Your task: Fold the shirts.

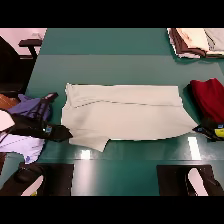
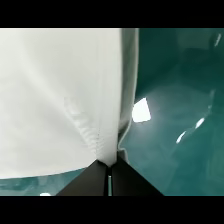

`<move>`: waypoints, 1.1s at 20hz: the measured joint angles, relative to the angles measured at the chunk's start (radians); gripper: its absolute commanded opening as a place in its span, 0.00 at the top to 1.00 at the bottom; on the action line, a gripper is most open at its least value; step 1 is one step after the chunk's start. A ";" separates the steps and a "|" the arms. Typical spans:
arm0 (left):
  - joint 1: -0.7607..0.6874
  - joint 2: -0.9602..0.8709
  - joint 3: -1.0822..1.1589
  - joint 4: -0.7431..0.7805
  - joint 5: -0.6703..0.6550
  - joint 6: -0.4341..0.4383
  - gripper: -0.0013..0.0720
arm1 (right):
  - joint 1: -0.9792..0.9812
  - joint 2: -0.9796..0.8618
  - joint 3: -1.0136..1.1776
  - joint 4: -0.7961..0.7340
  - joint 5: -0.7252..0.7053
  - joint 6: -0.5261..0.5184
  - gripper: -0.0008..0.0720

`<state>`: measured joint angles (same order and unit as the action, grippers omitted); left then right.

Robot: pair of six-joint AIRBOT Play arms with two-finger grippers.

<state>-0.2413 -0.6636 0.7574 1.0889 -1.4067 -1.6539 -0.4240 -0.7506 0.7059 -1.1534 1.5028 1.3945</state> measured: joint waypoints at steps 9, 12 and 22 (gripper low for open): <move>0.065 -0.257 0.159 0.204 0.328 0.062 0.95 | 0.287 -0.320 0.329 -0.048 -0.121 0.105 0.97; 0.103 -0.427 0.249 0.220 0.450 0.103 0.95 | 0.321 -0.489 0.457 -0.047 -0.165 0.112 0.97; 0.124 -0.777 0.506 0.174 0.575 0.183 0.21 | 0.316 -0.832 0.760 0.052 -0.209 0.045 0.36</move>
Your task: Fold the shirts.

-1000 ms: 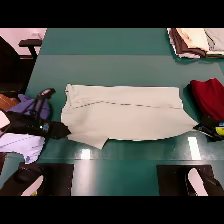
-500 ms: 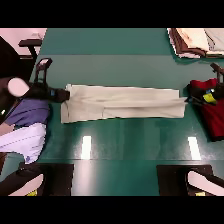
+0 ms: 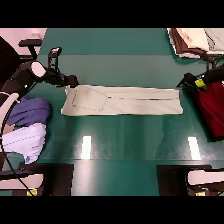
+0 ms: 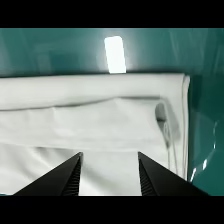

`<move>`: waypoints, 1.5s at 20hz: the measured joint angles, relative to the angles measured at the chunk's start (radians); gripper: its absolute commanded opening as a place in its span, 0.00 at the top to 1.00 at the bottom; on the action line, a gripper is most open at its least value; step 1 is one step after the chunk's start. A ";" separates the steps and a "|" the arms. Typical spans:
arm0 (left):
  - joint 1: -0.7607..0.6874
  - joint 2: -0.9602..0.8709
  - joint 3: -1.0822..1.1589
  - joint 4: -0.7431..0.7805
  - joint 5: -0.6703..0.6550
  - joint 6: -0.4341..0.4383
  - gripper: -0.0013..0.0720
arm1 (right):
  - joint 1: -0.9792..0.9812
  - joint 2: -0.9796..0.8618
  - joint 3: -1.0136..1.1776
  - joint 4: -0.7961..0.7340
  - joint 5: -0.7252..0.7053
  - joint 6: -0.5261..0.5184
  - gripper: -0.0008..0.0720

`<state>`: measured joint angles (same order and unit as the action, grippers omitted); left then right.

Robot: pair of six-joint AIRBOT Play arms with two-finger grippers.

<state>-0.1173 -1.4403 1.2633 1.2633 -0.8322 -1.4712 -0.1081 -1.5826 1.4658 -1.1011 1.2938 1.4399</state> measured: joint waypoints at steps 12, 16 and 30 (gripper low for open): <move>-0.002 -0.031 0.076 -0.190 -0.162 0.016 0.95 | -0.213 -0.087 -0.180 0.127 0.111 -0.179 0.20; -0.052 -0.057 0.077 -0.265 -0.158 0.032 0.95 | -0.180 -0.142 -0.211 0.229 0.083 -0.206 0.65; -0.381 -0.412 0.391 -0.307 -0.063 0.015 0.95 | 0.008 0.106 0.051 0.369 0.072 -0.187 0.97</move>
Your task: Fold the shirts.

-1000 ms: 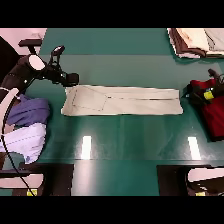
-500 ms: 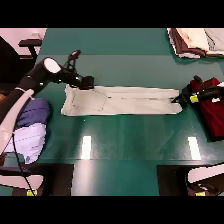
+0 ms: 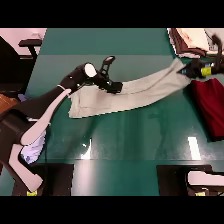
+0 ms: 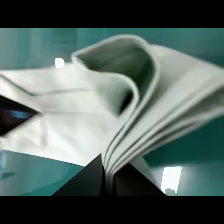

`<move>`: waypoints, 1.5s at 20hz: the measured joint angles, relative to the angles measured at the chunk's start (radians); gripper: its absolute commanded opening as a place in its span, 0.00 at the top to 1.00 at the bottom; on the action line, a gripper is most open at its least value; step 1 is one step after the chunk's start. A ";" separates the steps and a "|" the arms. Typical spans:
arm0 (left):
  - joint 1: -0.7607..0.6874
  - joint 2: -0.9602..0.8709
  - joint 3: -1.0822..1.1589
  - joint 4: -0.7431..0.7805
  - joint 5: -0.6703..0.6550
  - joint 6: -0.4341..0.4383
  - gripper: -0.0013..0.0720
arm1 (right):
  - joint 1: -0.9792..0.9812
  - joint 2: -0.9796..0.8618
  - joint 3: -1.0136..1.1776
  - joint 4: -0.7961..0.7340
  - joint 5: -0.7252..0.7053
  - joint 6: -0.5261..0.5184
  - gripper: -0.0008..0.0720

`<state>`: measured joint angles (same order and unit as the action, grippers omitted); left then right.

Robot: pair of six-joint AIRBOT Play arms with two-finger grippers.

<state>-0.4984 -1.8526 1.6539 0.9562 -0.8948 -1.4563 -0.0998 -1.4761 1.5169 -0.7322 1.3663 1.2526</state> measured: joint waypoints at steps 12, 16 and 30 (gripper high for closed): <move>-0.055 -0.133 0.101 -0.072 0.045 -0.011 0.95 | 0.346 0.039 0.237 0.039 -0.018 0.098 0.97; -0.005 -0.099 0.106 -0.059 0.004 -0.018 0.95 | 0.422 0.015 0.244 0.080 -0.047 0.104 0.96; 0.503 0.462 0.109 0.332 -0.193 -0.036 0.95 | 0.912 -0.264 0.247 0.177 -0.367 -0.129 0.36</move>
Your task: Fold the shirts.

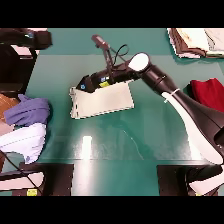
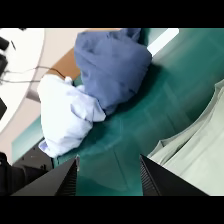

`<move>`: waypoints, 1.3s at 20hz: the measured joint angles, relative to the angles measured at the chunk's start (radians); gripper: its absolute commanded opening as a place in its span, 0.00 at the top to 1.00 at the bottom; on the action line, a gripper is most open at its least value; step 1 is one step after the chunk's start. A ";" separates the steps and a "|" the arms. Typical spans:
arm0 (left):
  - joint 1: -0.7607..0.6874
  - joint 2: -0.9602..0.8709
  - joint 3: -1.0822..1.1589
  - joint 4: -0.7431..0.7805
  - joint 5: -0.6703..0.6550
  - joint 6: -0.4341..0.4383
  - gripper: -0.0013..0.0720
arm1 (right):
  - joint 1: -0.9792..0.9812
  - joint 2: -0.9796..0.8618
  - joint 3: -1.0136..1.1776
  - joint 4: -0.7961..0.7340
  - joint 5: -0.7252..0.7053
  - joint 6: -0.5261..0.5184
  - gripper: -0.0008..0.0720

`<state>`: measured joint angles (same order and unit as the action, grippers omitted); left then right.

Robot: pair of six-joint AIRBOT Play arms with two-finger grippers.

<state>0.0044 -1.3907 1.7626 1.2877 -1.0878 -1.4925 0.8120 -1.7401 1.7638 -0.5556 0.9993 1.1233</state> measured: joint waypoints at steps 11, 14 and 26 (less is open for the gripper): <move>0.044 0.048 0.000 -0.007 -0.089 0.000 0.95 | -0.402 0.114 -0.330 -0.287 0.150 0.150 0.12; 0.044 0.049 -0.006 -0.016 -0.095 0.001 0.95 | -0.511 0.073 -0.387 -0.241 0.155 0.177 0.13; 0.022 0.049 -0.066 -0.089 -0.101 0.016 0.95 | -0.378 -0.252 -0.135 -0.097 0.186 0.196 0.90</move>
<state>0.0261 -1.3418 1.6970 1.1988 -1.1885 -1.4769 0.4335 -1.9919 1.6291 -0.6525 1.1851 1.3190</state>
